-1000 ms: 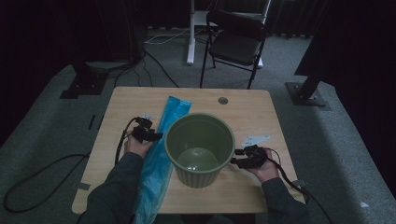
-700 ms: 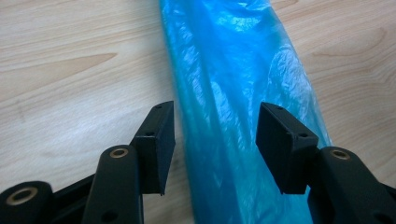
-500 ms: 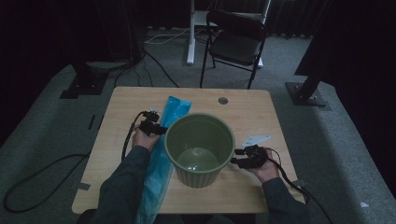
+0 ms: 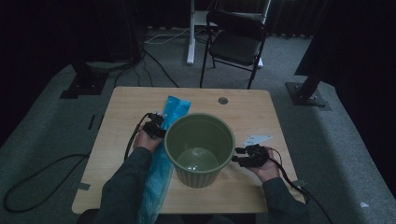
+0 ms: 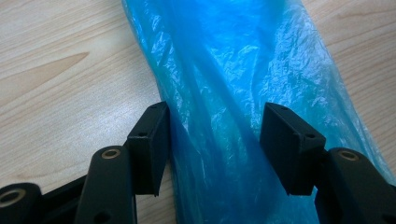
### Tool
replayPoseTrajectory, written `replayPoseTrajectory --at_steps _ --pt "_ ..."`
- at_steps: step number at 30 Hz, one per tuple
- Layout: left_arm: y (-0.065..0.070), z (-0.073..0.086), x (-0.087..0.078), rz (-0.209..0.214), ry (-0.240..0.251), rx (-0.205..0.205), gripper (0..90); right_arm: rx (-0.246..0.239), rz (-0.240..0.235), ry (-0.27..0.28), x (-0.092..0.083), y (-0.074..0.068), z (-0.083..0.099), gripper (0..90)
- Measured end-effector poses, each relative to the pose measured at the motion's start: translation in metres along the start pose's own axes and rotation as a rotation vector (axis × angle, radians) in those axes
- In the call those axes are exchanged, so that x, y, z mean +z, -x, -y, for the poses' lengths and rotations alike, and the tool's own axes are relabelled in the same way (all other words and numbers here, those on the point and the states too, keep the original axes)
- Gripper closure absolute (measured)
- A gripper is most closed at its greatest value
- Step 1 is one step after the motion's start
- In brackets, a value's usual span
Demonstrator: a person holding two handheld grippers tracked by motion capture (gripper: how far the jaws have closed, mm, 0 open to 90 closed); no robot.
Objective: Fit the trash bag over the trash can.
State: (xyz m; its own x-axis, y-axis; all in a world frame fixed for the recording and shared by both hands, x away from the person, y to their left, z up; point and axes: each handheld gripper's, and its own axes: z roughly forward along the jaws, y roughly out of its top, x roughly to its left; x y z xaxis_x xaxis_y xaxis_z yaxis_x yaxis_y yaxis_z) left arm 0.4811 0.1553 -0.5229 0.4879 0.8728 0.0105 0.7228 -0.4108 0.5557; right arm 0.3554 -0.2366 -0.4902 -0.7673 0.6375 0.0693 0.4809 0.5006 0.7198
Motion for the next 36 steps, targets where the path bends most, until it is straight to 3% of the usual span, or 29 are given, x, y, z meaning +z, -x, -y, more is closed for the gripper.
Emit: replayPoseTrajectory --at_steps 8,17,21,22,23,28,36 --pt "0.002 0.000 -0.001 -0.009 0.003 -0.014 44.8 -0.004 -0.003 -0.008 0.001 0.000 0.000 53.6" --pt "0.005 -0.001 -0.003 0.008 -0.016 -0.007 70.5 -0.003 -0.002 -0.009 0.001 0.000 0.000 53.6" --pt "0.010 0.000 -0.006 0.008 -0.031 0.062 85.2 -0.005 0.002 -0.003 0.000 -0.001 0.000 53.8" --pt "0.010 0.000 -0.006 0.008 -0.031 0.062 87.5 -0.005 0.002 -0.003 0.000 -0.001 0.000 53.8" --pt "0.012 0.001 -0.007 0.012 -0.037 0.089 87.5 -0.003 0.003 -0.001 0.000 -0.001 0.000 53.8" --pt "0.012 0.007 -0.012 0.068 -0.029 0.112 89.4 0.002 0.006 0.001 -0.002 -0.001 0.002 54.6" --pt "0.010 0.014 -0.038 0.144 0.052 0.114 89.4 0.003 0.007 0.007 -0.004 -0.001 0.002 54.6"
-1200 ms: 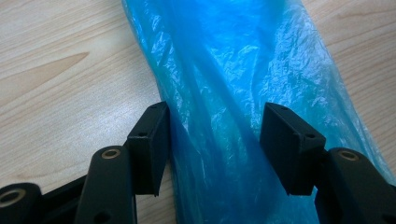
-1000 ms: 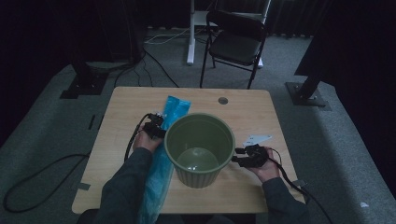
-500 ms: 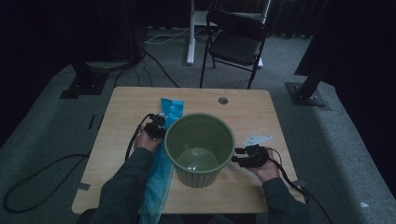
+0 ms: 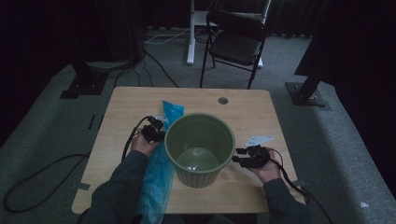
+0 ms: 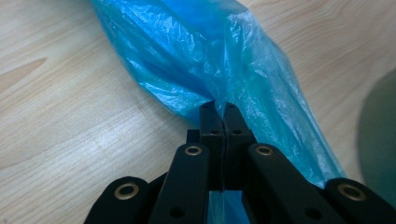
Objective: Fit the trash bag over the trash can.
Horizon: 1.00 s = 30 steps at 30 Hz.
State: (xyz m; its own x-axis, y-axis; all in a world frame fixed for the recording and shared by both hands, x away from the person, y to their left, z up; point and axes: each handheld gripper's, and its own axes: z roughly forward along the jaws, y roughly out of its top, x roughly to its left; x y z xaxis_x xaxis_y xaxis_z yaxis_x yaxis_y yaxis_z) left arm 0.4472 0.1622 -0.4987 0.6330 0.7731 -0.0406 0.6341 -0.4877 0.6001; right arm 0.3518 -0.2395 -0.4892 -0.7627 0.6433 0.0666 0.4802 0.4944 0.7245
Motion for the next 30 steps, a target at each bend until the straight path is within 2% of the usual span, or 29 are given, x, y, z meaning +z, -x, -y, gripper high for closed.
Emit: replayPoseTrajectory --at_steps 7,13,20,30 --pt "-0.007 0.003 -0.027 0.072 0.078 -0.013 89.4 -0.003 -0.004 -0.003 0.001 0.000 0.000 54.6" --pt "-0.010 0.005 -0.051 0.107 0.146 0.006 89.4 -0.002 -0.004 -0.005 0.002 0.000 0.000 54.6" --pt "-0.012 0.006 -0.080 0.127 0.222 0.022 89.3 -0.005 -0.006 -0.007 0.002 0.000 0.000 54.5" --pt "-0.016 0.005 -0.105 0.140 0.270 0.045 89.4 -0.010 -0.008 -0.008 0.003 0.000 -0.001 54.5"
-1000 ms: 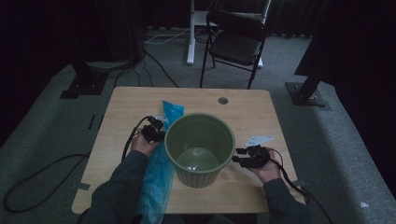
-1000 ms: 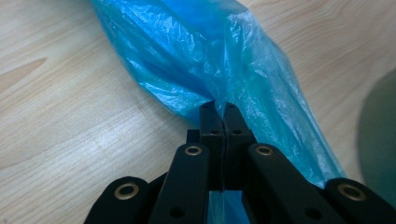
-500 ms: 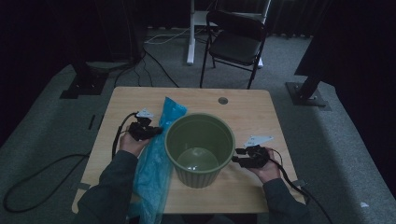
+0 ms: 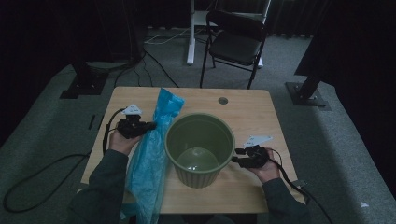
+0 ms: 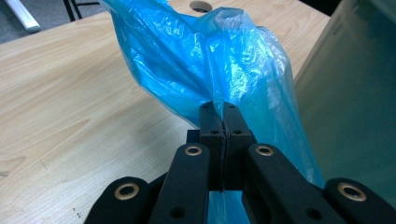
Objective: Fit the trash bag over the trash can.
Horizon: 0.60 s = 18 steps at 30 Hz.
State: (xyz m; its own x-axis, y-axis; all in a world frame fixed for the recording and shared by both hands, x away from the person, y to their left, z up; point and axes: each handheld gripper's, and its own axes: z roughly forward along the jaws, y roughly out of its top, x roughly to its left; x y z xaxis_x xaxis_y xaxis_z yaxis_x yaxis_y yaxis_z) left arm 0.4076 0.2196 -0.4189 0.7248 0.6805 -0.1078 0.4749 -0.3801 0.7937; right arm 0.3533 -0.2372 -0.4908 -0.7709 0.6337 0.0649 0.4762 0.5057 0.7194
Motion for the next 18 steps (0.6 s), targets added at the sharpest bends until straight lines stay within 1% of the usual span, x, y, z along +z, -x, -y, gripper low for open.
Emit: replayPoseTrajectory --at_steps 1,6,9,10,14,16,17,18 --pt "0.000 -0.001 -0.002 0.005 0.004 0.000 89.3 0.001 0.000 0.000 0.000 0.000 0.000 54.5" --pt "0.001 -0.008 -0.014 0.044 0.024 0.031 89.3 -0.001 -0.001 -0.002 0.000 0.000 0.000 54.5" --pt "0.002 -0.012 -0.019 0.050 0.029 0.049 89.3 -0.001 -0.001 -0.002 0.000 0.000 0.000 54.5" --pt "0.002 -0.014 -0.022 0.045 0.030 0.060 89.3 -0.001 -0.001 -0.002 0.000 0.000 0.000 54.4" --pt "0.001 -0.018 -0.031 0.048 0.041 0.073 89.3 -0.002 -0.001 -0.003 0.000 0.000 0.000 54.4" --pt "0.001 -0.019 -0.032 0.050 0.043 0.076 89.3 -0.003 -0.001 -0.002 0.000 0.000 0.000 54.4" --pt "0.002 -0.021 -0.036 0.054 0.042 0.090 89.3 -0.003 -0.001 -0.002 0.000 0.000 0.000 54.4" --pt "0.002 -0.021 -0.038 0.058 0.047 0.091 89.3 -0.003 -0.001 -0.003 0.000 0.000 0.000 54.4"
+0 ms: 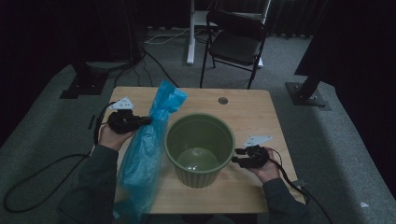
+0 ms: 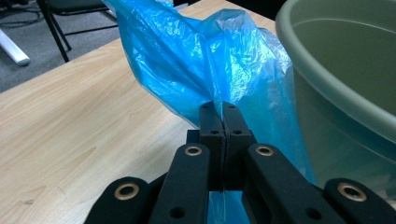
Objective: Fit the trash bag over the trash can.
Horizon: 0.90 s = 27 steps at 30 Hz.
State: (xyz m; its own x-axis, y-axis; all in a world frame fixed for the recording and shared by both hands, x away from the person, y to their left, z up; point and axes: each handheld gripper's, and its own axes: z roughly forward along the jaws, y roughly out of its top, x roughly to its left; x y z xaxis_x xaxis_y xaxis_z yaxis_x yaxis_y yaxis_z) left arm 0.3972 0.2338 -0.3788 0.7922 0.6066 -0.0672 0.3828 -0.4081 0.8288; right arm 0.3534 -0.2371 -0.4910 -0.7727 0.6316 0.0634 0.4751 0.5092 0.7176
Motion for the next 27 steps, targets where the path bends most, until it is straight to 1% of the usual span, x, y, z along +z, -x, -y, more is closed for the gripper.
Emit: replayPoseTrajectory --at_steps 3,9,10,13,15,20,27 --pt "0.001 -0.003 -0.006 0.016 0.016 0.007 89.3 0.000 0.000 0.000 0.000 0.000 0.000 54.4" --pt "0.003 -0.008 -0.014 0.045 0.032 0.027 89.3 -0.001 0.000 -0.002 0.000 0.000 0.000 54.4" --pt "0.004 -0.008 -0.015 0.045 0.034 0.026 89.3 -0.001 0.000 -0.002 0.000 0.000 0.000 54.4" --pt "0.004 -0.009 -0.019 0.065 0.049 0.025 89.3 0.000 -0.001 -0.003 0.000 0.000 0.000 54.4" --pt "0.004 -0.010 -0.022 0.079 0.053 0.032 89.3 -0.001 -0.002 -0.004 0.001 0.000 0.000 54.4" --pt "0.009 -0.015 -0.027 0.104 0.060 0.057 89.3 -0.002 -0.003 -0.005 0.001 0.000 0.000 54.3" --pt "0.016 -0.020 -0.032 0.134 0.080 0.078 89.3 -0.004 -0.002 -0.005 0.001 0.000 0.000 54.4"
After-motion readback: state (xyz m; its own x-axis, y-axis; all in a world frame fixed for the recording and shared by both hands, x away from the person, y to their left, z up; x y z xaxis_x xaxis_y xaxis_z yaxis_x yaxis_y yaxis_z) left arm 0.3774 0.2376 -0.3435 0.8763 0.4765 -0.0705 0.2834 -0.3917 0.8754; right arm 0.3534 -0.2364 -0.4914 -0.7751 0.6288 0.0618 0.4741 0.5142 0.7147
